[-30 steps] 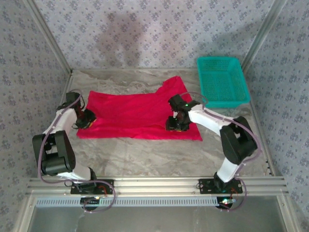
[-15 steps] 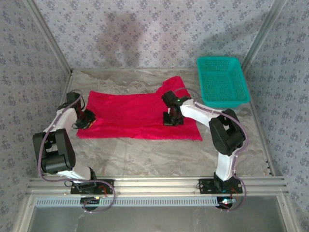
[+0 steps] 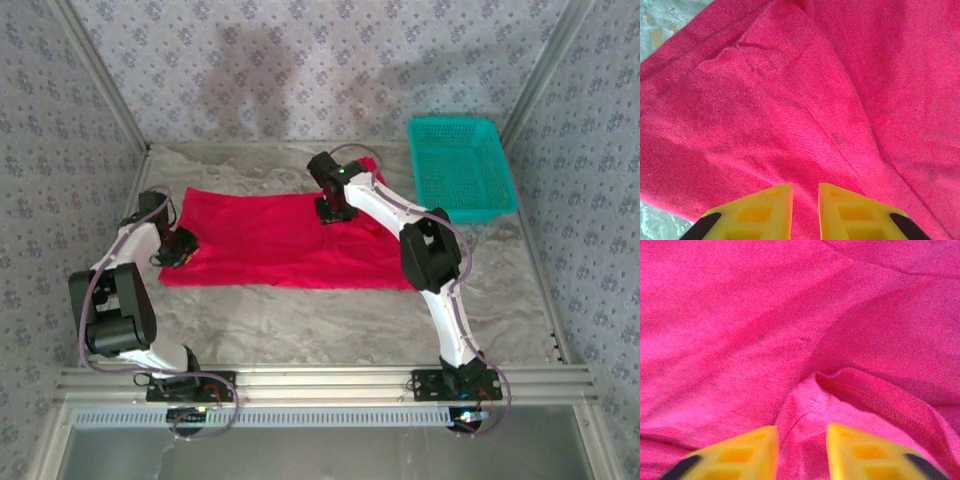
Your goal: Fold the inside-out t-shirt
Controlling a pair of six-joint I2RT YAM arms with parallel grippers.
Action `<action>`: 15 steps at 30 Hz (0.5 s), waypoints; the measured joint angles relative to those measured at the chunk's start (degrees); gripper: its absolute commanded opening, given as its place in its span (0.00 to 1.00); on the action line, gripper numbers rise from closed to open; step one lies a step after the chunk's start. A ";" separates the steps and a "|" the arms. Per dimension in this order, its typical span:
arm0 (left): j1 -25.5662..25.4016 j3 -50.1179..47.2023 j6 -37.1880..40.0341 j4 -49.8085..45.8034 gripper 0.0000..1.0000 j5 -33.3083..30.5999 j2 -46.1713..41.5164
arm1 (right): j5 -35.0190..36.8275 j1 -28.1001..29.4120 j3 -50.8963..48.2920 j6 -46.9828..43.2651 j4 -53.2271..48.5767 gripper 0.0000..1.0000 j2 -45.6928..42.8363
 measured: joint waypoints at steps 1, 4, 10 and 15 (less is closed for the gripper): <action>0.00 0.00 0.02 0.04 0.20 0.00 0.55 | 0.13 0.15 -0.44 -0.15 -0.07 0.45 -0.59; 0.00 0.00 0.02 0.28 0.19 0.26 2.16 | 0.04 0.48 -7.93 0.13 2.01 0.46 -5.49; 0.00 0.92 0.04 0.59 0.19 0.74 2.58 | -3.43 -0.35 -28.33 2.67 6.32 0.54 -19.74; 0.00 1.07 0.33 1.01 0.19 0.90 2.58 | -6.71 -3.87 -37.40 3.82 11.89 0.59 -25.03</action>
